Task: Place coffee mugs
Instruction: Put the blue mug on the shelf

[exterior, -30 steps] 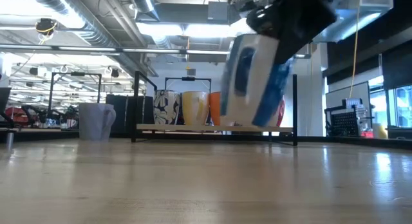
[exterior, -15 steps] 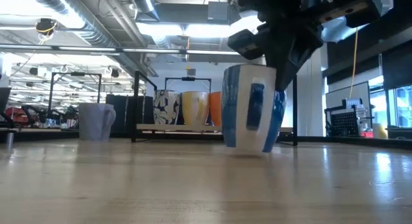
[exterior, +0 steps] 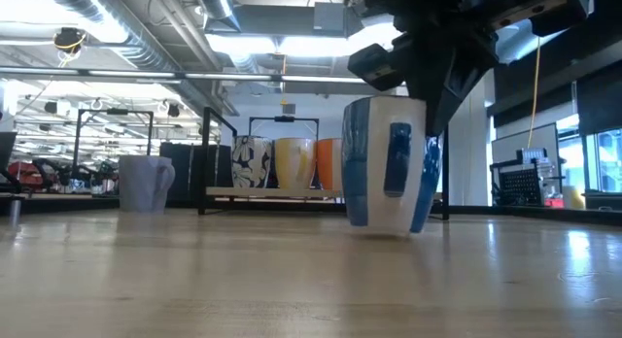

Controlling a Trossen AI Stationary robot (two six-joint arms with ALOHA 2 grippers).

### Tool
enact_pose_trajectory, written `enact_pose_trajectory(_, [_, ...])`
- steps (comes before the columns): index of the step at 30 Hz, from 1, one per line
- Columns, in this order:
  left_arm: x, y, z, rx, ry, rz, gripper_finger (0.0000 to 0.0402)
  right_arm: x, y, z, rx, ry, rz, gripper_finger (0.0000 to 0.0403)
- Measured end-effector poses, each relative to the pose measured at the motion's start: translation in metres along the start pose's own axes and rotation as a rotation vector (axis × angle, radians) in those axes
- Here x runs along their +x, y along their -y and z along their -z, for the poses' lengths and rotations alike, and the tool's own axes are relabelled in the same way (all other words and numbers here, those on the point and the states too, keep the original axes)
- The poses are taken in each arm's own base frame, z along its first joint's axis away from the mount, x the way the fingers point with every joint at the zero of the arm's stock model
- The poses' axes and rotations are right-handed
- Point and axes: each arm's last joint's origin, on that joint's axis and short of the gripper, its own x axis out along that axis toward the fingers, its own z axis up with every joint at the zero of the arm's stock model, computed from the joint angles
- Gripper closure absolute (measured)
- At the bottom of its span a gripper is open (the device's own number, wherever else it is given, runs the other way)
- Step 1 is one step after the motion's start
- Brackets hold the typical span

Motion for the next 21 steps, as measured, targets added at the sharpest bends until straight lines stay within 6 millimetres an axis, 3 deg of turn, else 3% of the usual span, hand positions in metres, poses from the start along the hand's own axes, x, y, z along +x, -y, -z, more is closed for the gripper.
enact_pose_trajectory(5, [0.0,0.0,0.0,0.0,0.0,0.0,0.0292,0.0,0.0,-0.001,0.025,0.01,0.003,0.0362])
enact_pose_trajectory(12, [0.0,0.0,0.0,0.0,0.0,0.0,0.0292,-0.003,0.0,-0.001,0.101,-0.011,0.014,0.0286])
enact_pose_trajectory(16, [0.0,0.001,0.0,0.0,-0.006,0.019,0.0292,-0.036,-0.001,-0.008,0.267,-0.082,0.033,0.0254])
enact_pose_trajectory(21, [0.0,0.001,0.0,0.0,-0.007,0.021,0.0292,-0.083,-0.011,-0.023,0.557,-0.077,0.038,0.0243])
